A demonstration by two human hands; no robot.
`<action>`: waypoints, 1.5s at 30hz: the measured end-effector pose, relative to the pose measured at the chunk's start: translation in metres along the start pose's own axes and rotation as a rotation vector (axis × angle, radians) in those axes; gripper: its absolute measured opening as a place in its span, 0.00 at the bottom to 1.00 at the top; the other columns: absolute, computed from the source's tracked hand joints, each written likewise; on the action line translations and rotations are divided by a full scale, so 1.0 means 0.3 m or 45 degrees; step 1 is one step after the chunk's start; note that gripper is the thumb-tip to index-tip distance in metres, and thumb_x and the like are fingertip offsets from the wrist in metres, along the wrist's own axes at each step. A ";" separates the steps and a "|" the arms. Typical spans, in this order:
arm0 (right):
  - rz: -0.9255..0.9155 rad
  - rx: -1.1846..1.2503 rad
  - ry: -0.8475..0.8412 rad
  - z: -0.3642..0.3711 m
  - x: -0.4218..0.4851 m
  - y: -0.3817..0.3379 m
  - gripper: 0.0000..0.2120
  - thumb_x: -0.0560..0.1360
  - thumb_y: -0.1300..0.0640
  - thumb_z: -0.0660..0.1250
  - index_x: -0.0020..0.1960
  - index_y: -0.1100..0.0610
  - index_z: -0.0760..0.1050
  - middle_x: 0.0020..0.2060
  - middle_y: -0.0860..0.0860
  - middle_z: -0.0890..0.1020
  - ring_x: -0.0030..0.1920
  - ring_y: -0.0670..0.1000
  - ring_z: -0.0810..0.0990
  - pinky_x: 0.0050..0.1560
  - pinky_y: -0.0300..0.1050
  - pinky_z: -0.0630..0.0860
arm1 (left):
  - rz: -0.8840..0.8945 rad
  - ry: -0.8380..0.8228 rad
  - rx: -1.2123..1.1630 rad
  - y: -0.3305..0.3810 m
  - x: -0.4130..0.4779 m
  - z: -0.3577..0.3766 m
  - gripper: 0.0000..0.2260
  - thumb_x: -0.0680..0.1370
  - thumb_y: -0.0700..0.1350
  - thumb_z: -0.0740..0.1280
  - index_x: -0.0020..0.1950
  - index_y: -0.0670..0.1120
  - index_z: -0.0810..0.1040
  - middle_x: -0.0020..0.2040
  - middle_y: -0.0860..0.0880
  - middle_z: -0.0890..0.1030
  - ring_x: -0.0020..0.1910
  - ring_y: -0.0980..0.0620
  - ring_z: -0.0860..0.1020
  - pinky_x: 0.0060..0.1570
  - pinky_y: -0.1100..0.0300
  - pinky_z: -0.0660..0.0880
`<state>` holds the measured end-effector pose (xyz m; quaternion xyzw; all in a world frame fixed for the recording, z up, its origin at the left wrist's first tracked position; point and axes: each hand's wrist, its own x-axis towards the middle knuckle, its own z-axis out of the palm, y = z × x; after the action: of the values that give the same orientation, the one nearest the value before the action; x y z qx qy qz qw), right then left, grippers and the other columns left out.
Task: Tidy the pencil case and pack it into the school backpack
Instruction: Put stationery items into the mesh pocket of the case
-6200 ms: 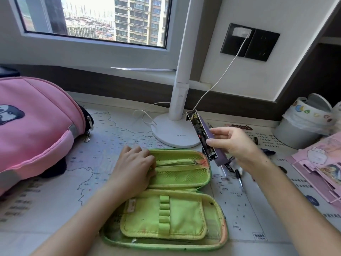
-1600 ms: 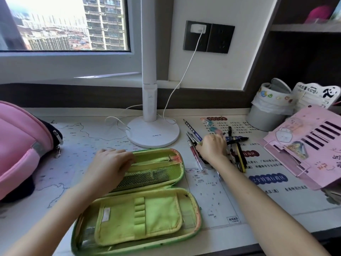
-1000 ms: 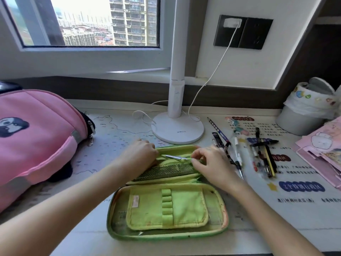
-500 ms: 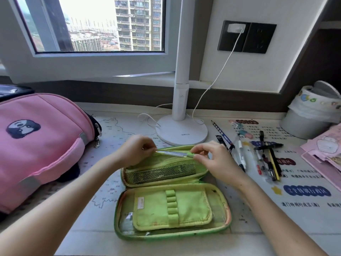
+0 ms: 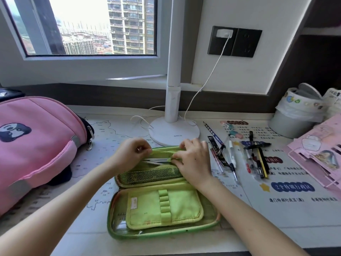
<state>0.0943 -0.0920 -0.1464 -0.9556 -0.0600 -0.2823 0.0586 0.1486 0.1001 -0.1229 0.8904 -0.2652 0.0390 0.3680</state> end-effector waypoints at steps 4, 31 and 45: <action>-0.097 0.104 -0.170 -0.035 -0.038 0.067 0.11 0.73 0.48 0.64 0.49 0.46 0.82 0.51 0.50 0.81 0.52 0.54 0.75 0.52 0.51 0.64 | 0.028 0.047 0.013 -0.010 0.000 0.013 0.02 0.73 0.41 0.68 0.43 0.44 0.81 0.38 0.50 0.79 0.39 0.52 0.75 0.40 0.66 0.70; 0.537 0.371 0.324 -0.334 -0.165 0.246 0.05 0.76 0.61 0.64 0.43 0.58 0.77 0.30 0.51 0.78 0.27 0.45 0.72 0.25 0.34 0.66 | 0.013 -0.034 0.650 0.044 -0.077 0.077 0.13 0.74 0.59 0.63 0.51 0.52 0.74 0.48 0.52 0.75 0.52 0.49 0.73 0.51 0.54 0.63; 0.343 0.936 -0.486 -0.142 0.089 0.098 0.06 0.77 0.58 0.63 0.47 0.58 0.78 0.36 0.48 0.78 0.37 0.46 0.75 0.36 0.38 0.70 | 0.375 0.405 0.614 0.024 -0.147 0.089 0.07 0.72 0.48 0.62 0.40 0.49 0.78 0.40 0.51 0.79 0.41 0.46 0.74 0.46 0.54 0.60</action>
<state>0.0982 -0.1251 -0.0984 -0.9056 -0.0411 -0.0503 0.4192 0.1039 0.0975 -0.1494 0.8867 -0.3134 0.2922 0.1735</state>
